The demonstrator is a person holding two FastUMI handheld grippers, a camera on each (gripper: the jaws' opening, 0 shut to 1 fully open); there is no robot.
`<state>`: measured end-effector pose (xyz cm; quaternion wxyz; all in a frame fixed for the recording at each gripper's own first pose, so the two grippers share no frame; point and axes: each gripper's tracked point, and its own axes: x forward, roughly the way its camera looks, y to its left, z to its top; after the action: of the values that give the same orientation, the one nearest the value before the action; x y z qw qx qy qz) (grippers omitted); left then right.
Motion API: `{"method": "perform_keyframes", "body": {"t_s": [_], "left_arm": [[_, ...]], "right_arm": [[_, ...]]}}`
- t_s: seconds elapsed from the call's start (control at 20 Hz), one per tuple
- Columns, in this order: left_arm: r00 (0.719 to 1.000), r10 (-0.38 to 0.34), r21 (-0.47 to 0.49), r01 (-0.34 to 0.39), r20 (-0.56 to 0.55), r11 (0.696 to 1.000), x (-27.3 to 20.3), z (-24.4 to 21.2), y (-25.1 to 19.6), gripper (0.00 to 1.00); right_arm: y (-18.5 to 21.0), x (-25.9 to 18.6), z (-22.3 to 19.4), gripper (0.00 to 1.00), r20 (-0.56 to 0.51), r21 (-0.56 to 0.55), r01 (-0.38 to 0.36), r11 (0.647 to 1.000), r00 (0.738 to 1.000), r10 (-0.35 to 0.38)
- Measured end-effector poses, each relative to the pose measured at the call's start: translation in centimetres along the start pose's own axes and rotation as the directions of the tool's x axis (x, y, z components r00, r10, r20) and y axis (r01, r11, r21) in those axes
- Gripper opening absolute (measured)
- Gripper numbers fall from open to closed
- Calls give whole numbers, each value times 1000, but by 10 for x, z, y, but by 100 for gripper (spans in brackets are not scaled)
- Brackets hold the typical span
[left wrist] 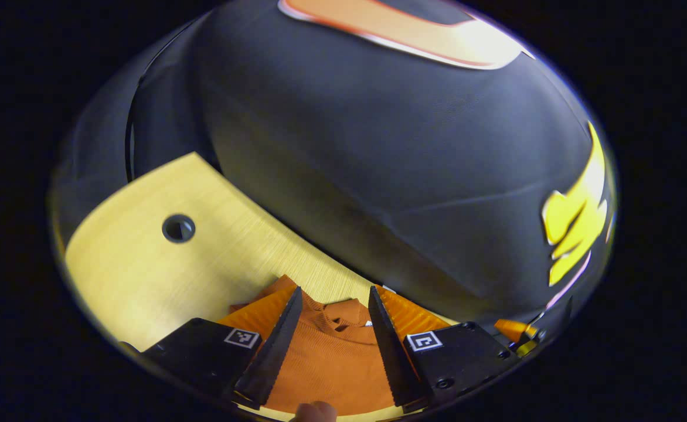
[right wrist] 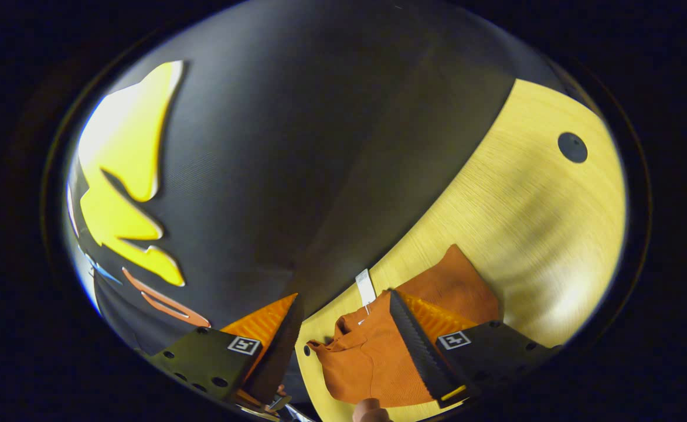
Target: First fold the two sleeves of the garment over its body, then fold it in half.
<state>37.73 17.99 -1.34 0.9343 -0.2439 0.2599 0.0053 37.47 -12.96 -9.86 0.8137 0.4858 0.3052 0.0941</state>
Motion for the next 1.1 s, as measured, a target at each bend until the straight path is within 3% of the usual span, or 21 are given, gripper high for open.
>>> {"method": "perform_keyframes", "body": {"t_s": [0.05,0.1,0.15,0.2,0.3,0.45,0.55,0.6,0.65,0.8,0.9,1.0,1.1], "left_arm": [[999,30,81,-31,16,996,-12,-2,0,79],[998,50,160,-56,44,986,-26,-4,-2,90],[996,55,218,-70,77,973,-40,-3,-7,80],[993,45,255,-71,106,964,-56,-4,-16,95],[985,46,305,-96,168,947,-90,-5,-28,99],[962,50,358,-148,269,922,-143,-15,-42,99],[938,51,399,-194,342,896,-180,-20,-47,99],[929,49,412,-210,368,887,-195,-26,-51,99],[920,52,422,-228,389,878,-211,-35,-55,99],[911,46,431,-238,409,871,-252,-71,-61,99],[913,29,442,-224,406,869,-278,-100,-70,99],[912,32,464,-239,410,853,-295,-122,-70,98],[912,15,484,-232,411,844,-307,-137,-78,98]], "right_arm": [[7,-11,-3,95,6,-51,8,999,1000,-8],[16,-24,-8,95,4,-94,11,995,1000,-11],[25,-39,-14,95,2,-129,12,992,1000,-12],[34,-52,-23,95,4,-173,16,985,1000,-16],[43,-80,-36,97,36,-270,47,962,999,-39],[45,-128,-55,97,136,-430,134,893,987,-82],[53,-167,-67,97,224,-515,182,838,972,-74],[53,-184,-69,92,279,-547,219,808,958,-71],[52,-202,-74,97,329,-571,262,778,941,-76],[52,-244,-107,97,406,-653,306,693,914,-20],[42,-260,-141,97,397,-698,317,642,917,-21],[30,-278,-164,97,406,-714,339,612,913,-33],[28,-301,-169,97,464,-706,389,592,885,-28]]}}
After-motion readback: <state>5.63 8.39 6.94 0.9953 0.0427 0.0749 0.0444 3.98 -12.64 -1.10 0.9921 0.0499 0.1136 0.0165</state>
